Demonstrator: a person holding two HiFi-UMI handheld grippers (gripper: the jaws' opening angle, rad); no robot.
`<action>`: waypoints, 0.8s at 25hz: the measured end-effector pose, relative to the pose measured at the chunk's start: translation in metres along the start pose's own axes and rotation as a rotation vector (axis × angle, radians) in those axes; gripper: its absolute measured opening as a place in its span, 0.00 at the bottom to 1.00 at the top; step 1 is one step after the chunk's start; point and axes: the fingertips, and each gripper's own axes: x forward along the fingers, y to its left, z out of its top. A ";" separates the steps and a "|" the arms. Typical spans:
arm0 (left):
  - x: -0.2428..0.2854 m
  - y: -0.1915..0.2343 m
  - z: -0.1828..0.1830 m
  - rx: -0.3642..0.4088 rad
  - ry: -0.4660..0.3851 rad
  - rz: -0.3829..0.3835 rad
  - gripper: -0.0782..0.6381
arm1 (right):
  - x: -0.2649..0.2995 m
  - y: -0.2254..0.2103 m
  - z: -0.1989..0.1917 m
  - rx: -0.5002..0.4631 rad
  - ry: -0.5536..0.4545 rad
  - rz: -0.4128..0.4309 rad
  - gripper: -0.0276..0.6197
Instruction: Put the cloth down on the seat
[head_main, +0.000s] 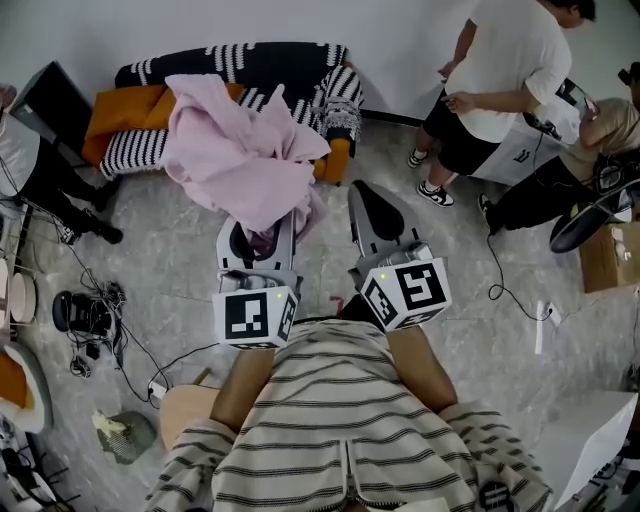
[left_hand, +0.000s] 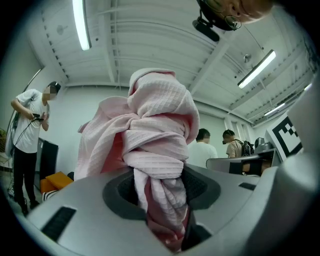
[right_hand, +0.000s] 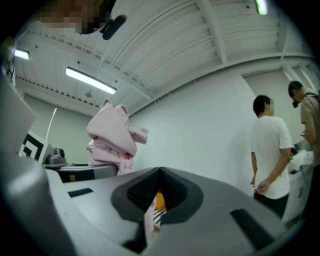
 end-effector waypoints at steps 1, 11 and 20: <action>0.000 0.001 0.000 0.000 0.000 -0.002 0.36 | 0.000 0.000 0.000 0.004 -0.004 -0.003 0.06; 0.008 0.019 -0.003 -0.008 0.010 0.012 0.36 | 0.018 -0.006 -0.003 0.018 0.000 -0.018 0.06; 0.032 0.030 -0.021 -0.004 0.028 0.021 0.36 | 0.047 -0.022 -0.020 0.030 0.006 -0.022 0.06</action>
